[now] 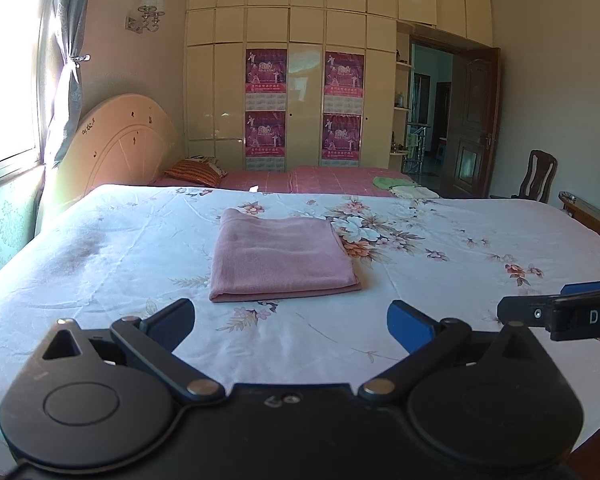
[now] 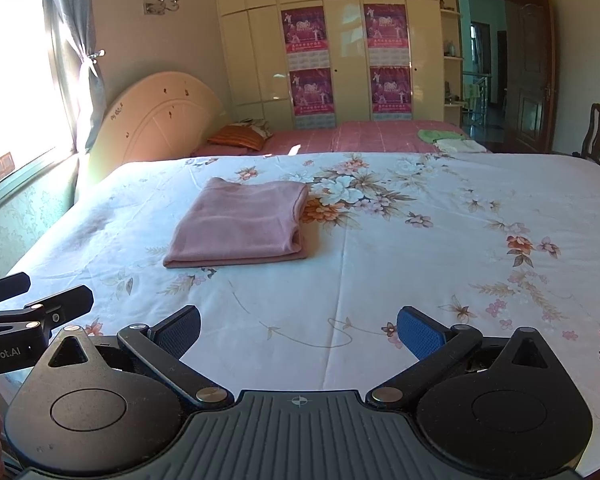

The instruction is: Fold small clothes

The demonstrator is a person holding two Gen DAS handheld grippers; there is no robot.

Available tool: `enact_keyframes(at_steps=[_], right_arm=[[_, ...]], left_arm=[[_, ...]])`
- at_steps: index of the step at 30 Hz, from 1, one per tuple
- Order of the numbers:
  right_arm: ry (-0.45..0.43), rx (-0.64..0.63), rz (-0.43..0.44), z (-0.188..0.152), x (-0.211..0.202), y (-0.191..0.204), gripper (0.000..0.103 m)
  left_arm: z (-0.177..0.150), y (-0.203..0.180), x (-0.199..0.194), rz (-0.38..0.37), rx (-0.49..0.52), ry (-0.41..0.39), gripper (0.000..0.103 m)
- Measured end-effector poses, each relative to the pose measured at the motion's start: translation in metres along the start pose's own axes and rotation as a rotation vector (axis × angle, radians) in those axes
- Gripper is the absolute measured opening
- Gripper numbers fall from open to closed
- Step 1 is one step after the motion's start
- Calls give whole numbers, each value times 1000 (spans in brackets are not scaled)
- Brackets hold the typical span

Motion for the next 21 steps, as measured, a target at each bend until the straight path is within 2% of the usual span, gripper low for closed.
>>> enact_keyframes(at_steps=[21], right_arm=[[3, -2, -5, 0, -1, 1, 103]], left_arm=[[3, 9, 1, -2, 13, -5, 102]])
Point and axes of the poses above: each gripper's, at about its wrist camera, not at the fingertips, and x roughly the way its jaws point, y to its left, z to its top, the point moved 3 cm from there along x, roughly the way its jaws point, and after that the axes turned 12 degrees about x, right-handed, at the moved point
